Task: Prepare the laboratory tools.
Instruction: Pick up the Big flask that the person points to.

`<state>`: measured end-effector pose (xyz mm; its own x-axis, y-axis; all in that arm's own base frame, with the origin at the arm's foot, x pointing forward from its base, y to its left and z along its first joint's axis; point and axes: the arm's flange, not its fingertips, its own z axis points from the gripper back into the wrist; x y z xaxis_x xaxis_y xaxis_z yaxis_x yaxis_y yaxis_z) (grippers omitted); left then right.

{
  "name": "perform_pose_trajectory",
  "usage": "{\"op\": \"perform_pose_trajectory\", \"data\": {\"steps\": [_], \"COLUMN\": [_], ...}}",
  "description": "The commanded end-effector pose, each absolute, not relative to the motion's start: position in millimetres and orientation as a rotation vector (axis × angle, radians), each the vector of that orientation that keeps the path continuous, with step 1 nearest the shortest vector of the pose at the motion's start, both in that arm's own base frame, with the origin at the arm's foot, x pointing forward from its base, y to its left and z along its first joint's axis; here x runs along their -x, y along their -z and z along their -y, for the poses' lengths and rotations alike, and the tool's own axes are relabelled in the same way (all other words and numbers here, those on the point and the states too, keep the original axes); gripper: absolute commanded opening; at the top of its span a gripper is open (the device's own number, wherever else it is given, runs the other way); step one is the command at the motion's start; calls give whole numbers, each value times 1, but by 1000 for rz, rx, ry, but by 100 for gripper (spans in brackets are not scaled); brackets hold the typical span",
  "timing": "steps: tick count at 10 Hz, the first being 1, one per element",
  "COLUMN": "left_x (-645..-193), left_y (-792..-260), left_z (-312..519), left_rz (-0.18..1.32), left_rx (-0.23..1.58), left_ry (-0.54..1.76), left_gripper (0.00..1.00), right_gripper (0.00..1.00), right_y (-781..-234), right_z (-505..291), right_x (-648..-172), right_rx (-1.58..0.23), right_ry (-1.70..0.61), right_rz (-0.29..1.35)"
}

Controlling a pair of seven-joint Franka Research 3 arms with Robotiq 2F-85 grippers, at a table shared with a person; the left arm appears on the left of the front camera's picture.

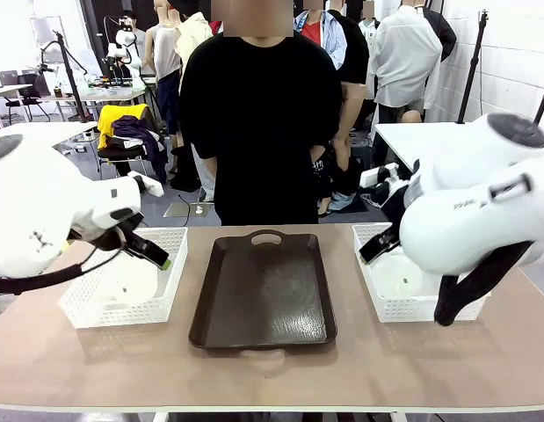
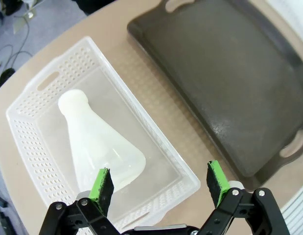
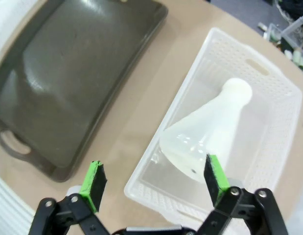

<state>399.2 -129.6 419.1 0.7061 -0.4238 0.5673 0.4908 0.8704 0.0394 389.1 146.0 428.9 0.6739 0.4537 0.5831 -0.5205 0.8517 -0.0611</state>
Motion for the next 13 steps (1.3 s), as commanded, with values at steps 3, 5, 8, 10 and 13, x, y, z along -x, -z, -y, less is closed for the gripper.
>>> {"op": "perform_pose_trajectory", "data": {"steps": [3, 5, 8, 10, 13], "left_x": [-402, -413, -427, -432, -430], "left_y": [-452, -455, -451, -441, -417], "left_z": [81, 48, 13, 4, -3], "left_rz": [554, 485, 425, 425, 416], "left_rx": [450, 673, 909, 1062, 1201], "left_ry": [407, 360, 327, 331, 316], "left_gripper": [100, 100, 100, 100, 100], "right_gripper": [100, 100, 100, 100, 100], "right_y": [-486, -500, -499, -484, -457], "right_z": [-92, -59, -16, 4, 18], "right_x": [-406, -417, -420, -424, -434], "right_rx": [-318, -509, -766, -973, -1217], "right_ry": [-465, -362, -309, -311, -336], "right_rz": [497, 344, 292, 306, 288]}}
